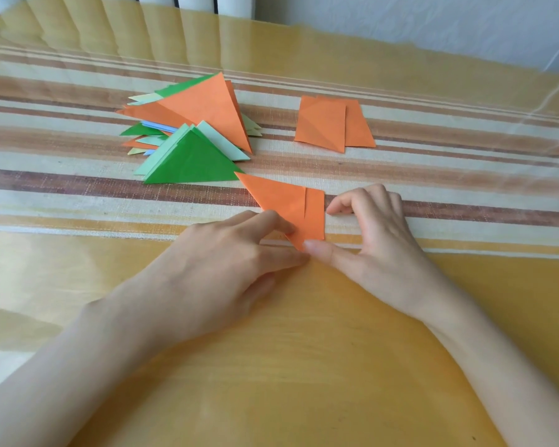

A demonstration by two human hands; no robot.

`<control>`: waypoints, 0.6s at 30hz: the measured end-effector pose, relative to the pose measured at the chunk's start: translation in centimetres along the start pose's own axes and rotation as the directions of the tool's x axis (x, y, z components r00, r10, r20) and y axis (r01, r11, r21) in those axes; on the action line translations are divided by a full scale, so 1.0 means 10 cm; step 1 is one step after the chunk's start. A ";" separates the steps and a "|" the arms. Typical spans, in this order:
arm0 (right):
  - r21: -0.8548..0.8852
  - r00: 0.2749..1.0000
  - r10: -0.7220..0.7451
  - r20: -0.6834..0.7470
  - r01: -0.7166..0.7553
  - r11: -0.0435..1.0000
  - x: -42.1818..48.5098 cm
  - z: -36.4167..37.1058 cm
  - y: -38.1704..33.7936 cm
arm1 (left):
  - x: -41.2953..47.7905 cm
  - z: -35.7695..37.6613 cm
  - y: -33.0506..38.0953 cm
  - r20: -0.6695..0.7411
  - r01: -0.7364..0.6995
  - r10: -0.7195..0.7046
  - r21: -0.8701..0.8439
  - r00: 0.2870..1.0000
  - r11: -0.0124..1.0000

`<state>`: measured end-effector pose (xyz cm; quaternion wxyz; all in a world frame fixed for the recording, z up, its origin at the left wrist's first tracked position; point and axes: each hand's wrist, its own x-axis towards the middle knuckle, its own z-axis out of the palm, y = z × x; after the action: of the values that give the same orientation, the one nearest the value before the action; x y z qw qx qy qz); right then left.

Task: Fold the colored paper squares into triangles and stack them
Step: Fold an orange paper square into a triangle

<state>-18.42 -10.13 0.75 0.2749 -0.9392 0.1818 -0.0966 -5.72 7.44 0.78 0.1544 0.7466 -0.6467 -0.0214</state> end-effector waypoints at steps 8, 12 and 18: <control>-0.110 0.999 -0.005 -0.042 0.000 0.994 0.01 0.06 0.01 | -0.01 0.00 0.00 0.053 0.017 -0.017 -0.009 0.998 1.000; -0.023 1.000 0.027 -0.015 -0.027 0.999 0.02 0.02 0.02 | -0.02 -0.03 0.01 0.040 0.003 -0.003 -0.002 0.999 1.000; -0.065 0.999 0.032 -0.031 -0.033 0.997 0.03 0.05 0.00 | 0.01 -0.03 0.08 -0.005 -0.031 0.032 0.106 0.999 0.994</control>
<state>-18.03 -10.00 0.39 0.2426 -0.9431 0.2043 -0.1002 -6.46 7.34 1.26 0.1171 0.7435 -0.6581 0.0179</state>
